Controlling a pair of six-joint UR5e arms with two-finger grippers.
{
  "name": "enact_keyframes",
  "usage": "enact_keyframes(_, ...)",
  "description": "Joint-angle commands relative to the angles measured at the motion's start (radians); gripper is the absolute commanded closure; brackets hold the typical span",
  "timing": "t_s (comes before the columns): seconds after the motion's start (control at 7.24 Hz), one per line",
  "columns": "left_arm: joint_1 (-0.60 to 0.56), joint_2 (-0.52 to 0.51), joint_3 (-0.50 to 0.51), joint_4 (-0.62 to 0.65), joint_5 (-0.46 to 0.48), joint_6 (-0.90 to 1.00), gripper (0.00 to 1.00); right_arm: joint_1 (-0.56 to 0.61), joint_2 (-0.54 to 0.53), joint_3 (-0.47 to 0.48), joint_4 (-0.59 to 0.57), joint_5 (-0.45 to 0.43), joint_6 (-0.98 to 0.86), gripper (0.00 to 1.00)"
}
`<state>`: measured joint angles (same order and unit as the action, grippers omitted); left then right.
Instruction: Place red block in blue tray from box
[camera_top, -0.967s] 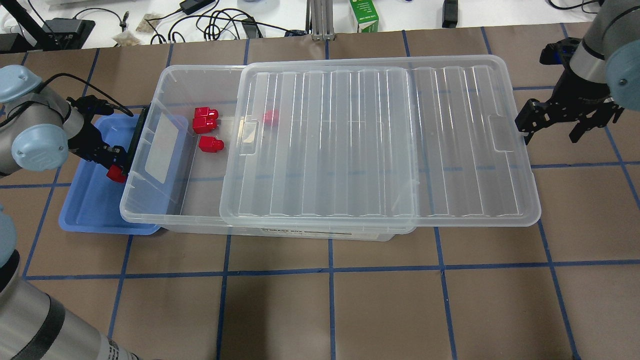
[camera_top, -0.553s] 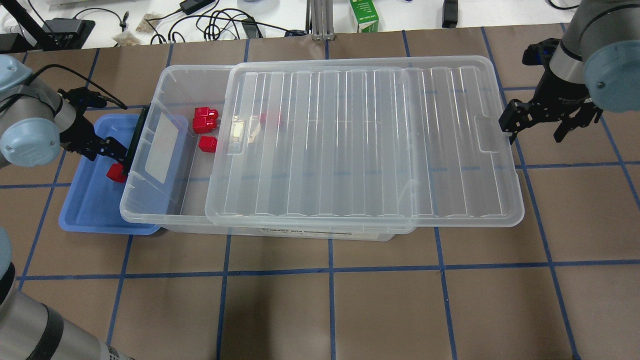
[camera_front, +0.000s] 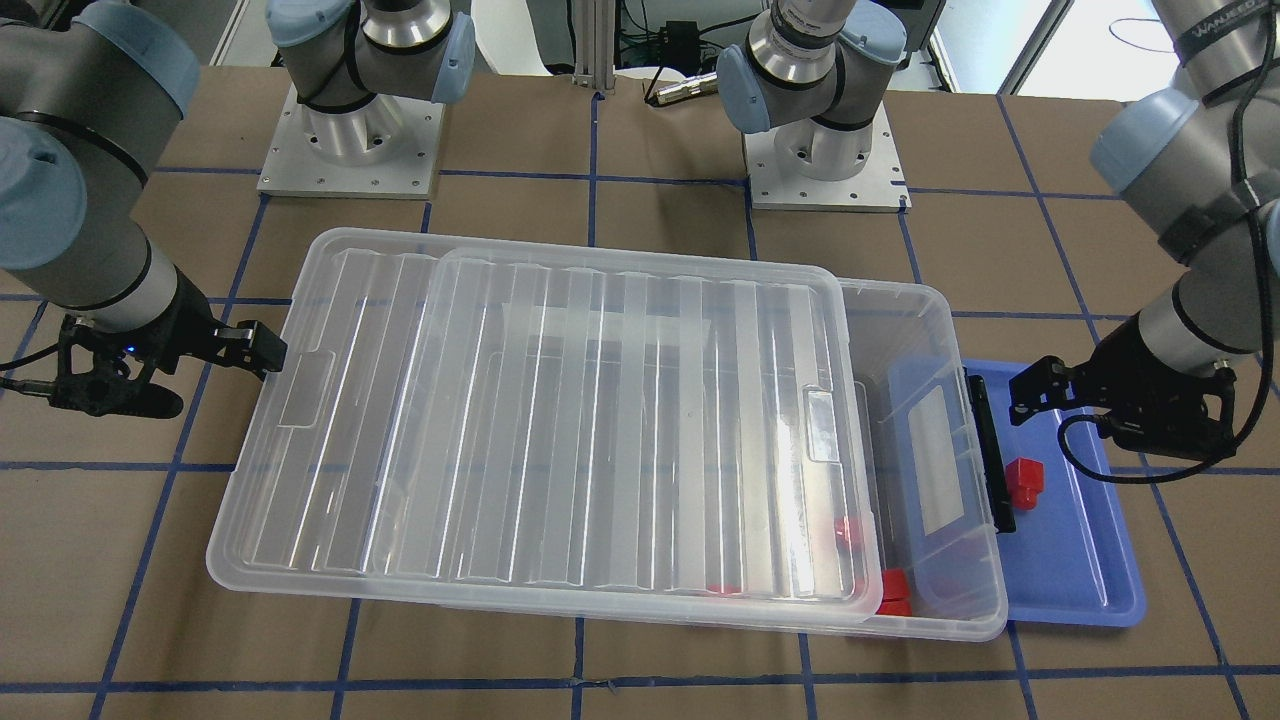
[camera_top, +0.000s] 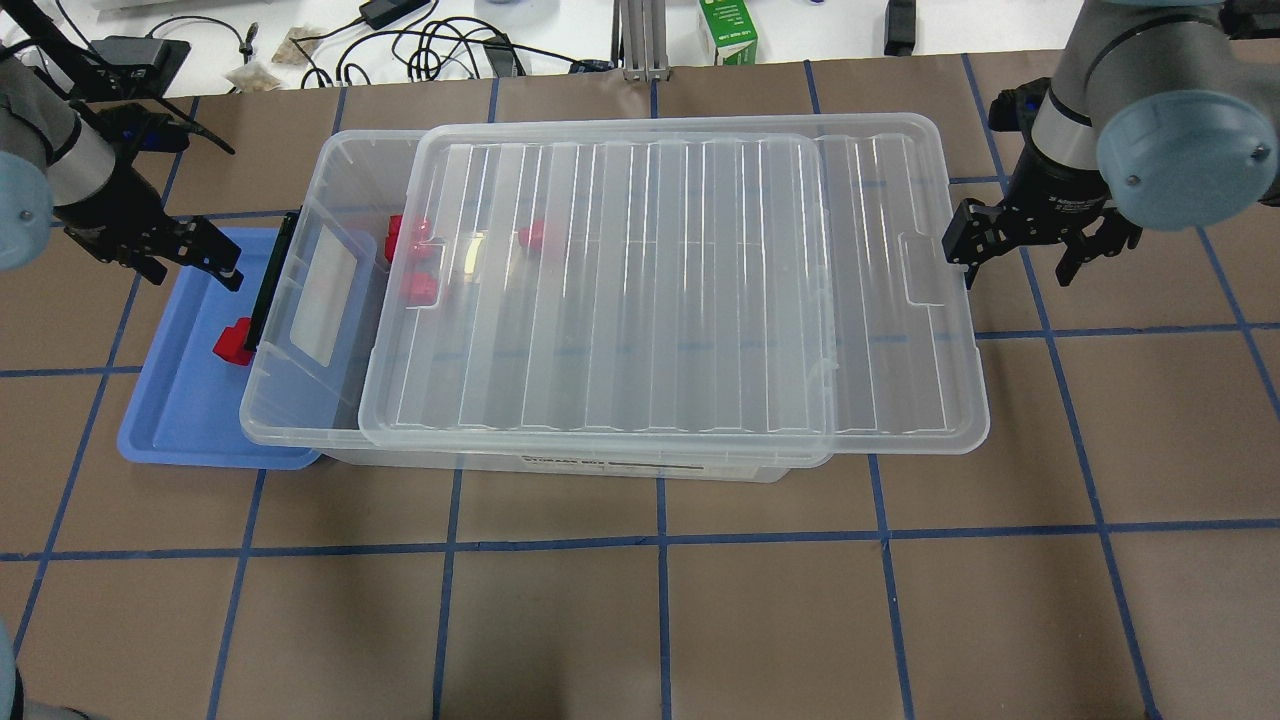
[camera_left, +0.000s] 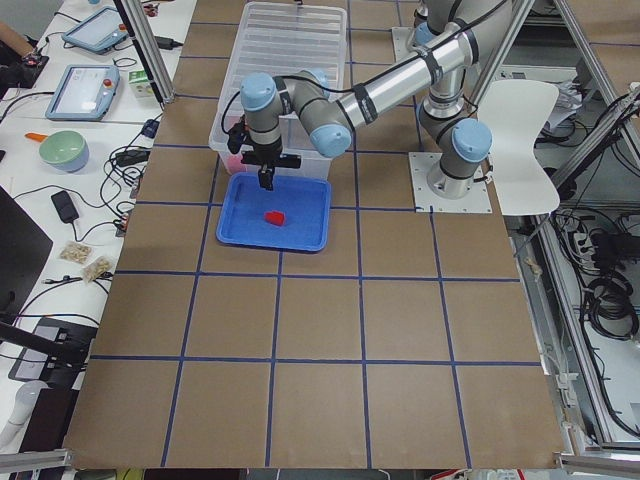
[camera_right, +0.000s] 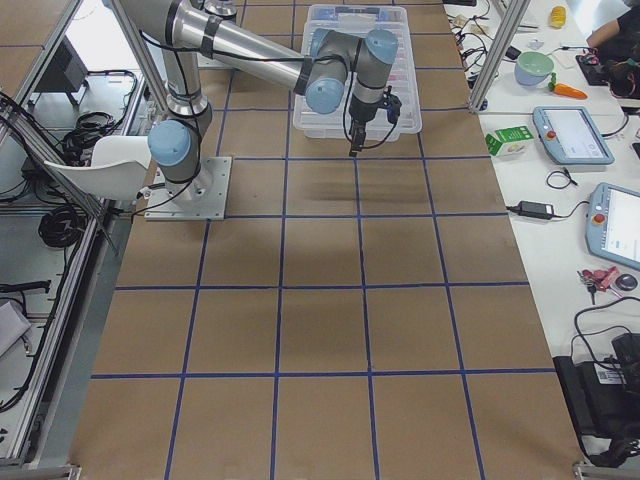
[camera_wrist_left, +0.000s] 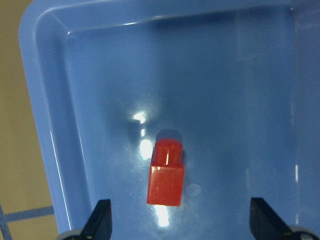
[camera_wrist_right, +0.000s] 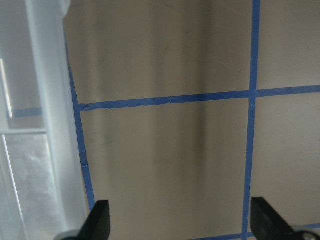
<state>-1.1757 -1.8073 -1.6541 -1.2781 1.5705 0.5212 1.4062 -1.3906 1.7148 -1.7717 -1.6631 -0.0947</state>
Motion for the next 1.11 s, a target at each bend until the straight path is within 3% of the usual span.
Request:
enact_keyframes(0.0,-0.108,0.071,0.034,-0.079,0.008,-0.151,0.00,0.046,0.005,-0.003,-0.002,0.015,0.067,0.00)
enact_keyframes(0.55,-0.344,0.140,0.034,-0.095,0.014,-0.439,0.00,0.065,0.004,0.000,0.000,0.064,0.108,0.00)
enact_keyframes(0.97,-0.433,0.152,0.030,-0.095,0.074,-0.504,0.00,0.071,0.005,0.002,0.000,0.103,0.115,0.00)
